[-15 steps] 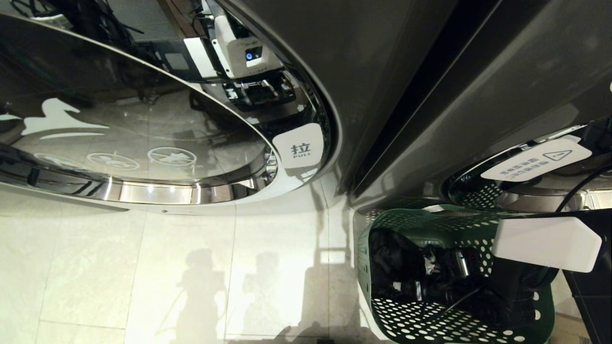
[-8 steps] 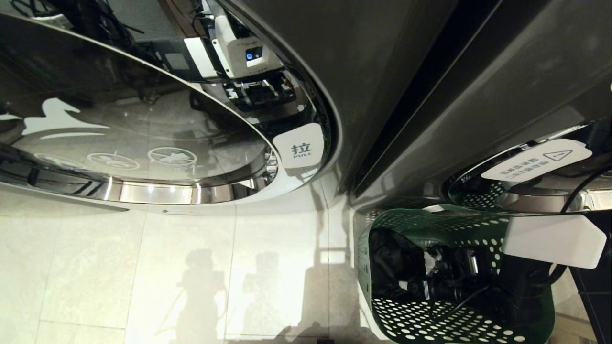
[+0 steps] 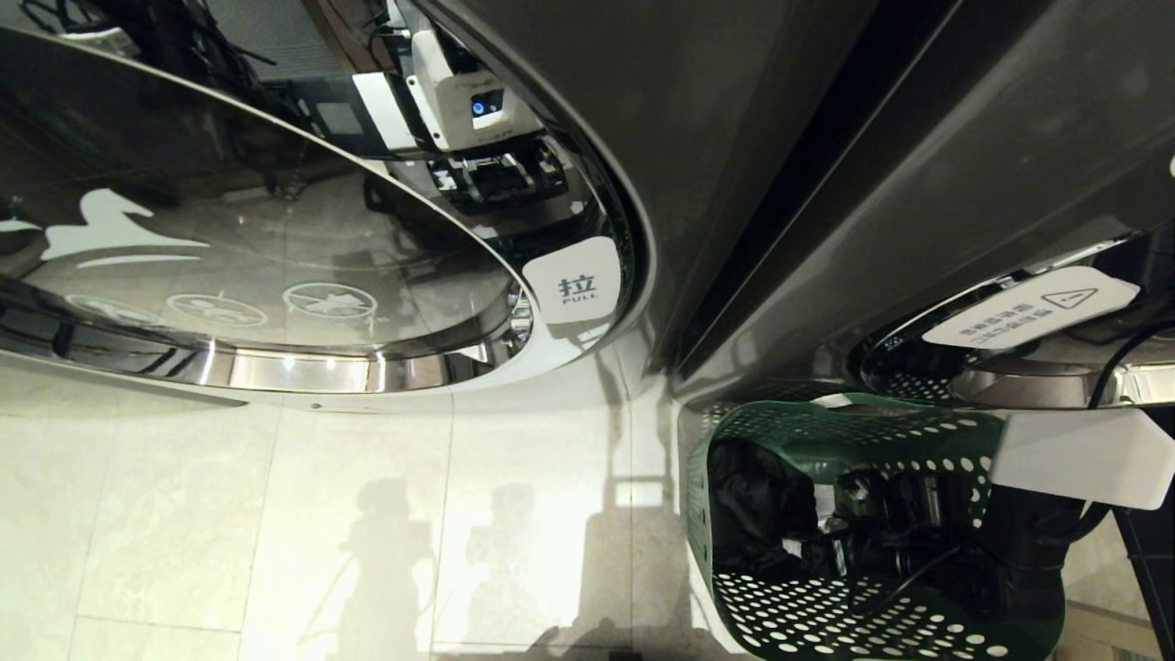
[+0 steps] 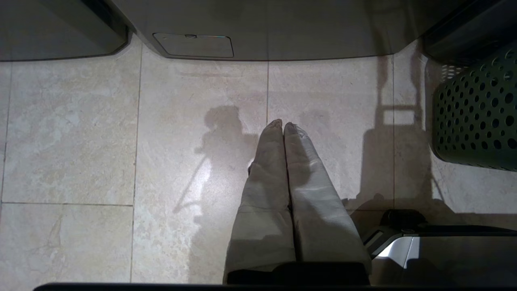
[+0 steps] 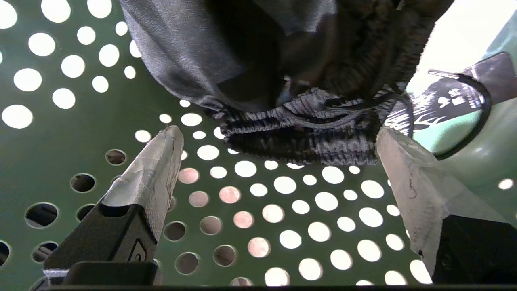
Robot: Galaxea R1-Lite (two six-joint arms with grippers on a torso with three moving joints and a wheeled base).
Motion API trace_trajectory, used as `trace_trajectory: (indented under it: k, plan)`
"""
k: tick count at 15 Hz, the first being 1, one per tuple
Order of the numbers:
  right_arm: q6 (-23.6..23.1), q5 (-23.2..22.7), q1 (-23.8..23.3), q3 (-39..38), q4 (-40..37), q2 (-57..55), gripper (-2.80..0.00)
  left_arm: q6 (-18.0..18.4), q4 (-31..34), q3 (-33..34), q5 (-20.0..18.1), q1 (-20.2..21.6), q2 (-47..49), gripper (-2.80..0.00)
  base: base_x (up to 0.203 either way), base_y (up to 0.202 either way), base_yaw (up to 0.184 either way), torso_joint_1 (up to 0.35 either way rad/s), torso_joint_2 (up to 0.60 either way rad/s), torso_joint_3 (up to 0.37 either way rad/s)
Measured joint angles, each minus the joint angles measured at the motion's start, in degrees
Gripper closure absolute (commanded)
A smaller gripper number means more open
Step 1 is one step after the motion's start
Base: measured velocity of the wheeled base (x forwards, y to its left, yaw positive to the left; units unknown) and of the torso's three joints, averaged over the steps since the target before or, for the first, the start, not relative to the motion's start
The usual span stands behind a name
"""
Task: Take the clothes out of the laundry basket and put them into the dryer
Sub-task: Take the clothes out of the basket
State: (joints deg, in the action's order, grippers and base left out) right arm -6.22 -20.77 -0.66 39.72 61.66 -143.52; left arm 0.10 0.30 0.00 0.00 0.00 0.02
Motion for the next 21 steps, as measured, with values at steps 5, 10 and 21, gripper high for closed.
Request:
trace_trajectory:
  k: [5,10,21]
  plan:
    - [-2.5,-1.9,-3.5,1.3,0.0,-0.8,-2.8,0.0,0.0,0.0,0.0,0.0,0.0,0.0,0.0,0.0,0.0,0.0,0.0,0.0]
    - [-4.2,-10.1,-7.1,5.2,-0.6,-4.3,-2.8,0.0,0.0,0.0,0.0,0.0,0.0,0.0,0.0,0.0,0.0,0.0,0.0,0.0]
    - [-4.0,-17.9,-6.8,12.3,-0.7,-12.1,-2.8,0.0,0.0,0.0,0.0,0.0,0.0,0.0,0.0,0.0,0.0,0.0,0.0,0.0]
